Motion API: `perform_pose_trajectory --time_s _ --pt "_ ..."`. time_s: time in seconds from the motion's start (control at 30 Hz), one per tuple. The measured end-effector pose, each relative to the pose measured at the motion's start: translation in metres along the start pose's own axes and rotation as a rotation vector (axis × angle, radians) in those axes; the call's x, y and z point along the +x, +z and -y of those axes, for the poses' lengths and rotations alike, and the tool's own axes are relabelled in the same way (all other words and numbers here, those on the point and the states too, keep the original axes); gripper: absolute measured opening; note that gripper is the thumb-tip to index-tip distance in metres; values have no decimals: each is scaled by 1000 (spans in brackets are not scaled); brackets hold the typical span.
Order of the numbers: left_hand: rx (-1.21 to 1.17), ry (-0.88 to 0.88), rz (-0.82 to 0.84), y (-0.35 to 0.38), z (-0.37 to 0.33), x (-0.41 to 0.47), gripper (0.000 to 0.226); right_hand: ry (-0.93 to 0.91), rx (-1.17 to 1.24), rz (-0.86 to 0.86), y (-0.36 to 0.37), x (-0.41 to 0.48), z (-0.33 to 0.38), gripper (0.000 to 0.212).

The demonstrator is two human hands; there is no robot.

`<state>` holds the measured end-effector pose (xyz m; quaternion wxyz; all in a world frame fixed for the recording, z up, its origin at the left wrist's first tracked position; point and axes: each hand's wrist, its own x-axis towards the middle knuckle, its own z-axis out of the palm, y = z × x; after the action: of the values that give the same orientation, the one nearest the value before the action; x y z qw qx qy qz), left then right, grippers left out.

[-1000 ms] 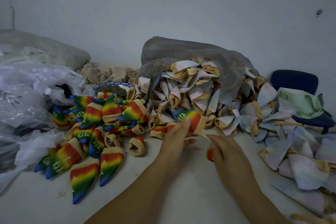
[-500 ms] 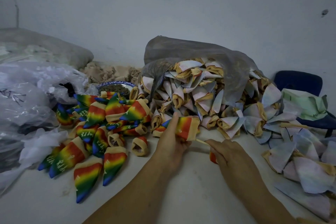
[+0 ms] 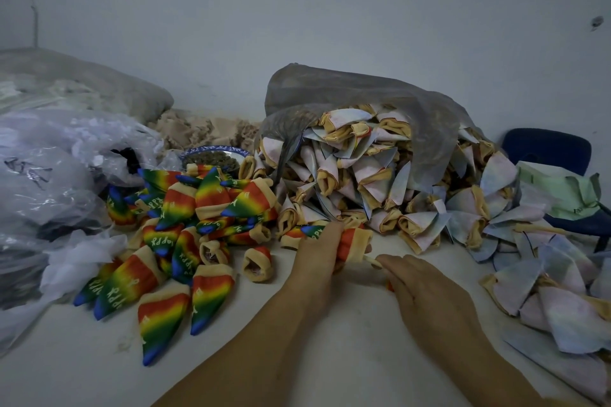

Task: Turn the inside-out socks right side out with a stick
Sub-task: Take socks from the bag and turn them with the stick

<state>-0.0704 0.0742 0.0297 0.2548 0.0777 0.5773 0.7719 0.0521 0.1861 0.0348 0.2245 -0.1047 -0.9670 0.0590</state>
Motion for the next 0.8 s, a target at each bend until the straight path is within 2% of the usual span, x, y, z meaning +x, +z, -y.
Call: perform_pose_trajectory --time_s 0.07,0.2,0.3,0.37,0.5,0.63,0.7,0.8 --pt "17 4 3 1 -1 -1 54 39 13 -23 3 -3 3 37" --pt "60 27 -5 2 -4 2 60 87 74 -77 9 -5 19 34" --pt "50 52 31 2 -2 5 66 148 118 -44 16 -6 24 35" --pt "41 59 28 1 2 5 64 149 116 -12 18 -6 21 35" --pt "78 46 -79 0 2 2 41 119 92 -10 14 -3 7 36" --pt "-122 96 82 -3 2 1 25 81 126 -38 10 1 2 32" --pt "-222 122 137 -6 -1 -1 30 58 156 -40 8 2 1 31" --pt "-242 143 156 -7 -1 2 34 53 150 -40 5 4 -2 30"
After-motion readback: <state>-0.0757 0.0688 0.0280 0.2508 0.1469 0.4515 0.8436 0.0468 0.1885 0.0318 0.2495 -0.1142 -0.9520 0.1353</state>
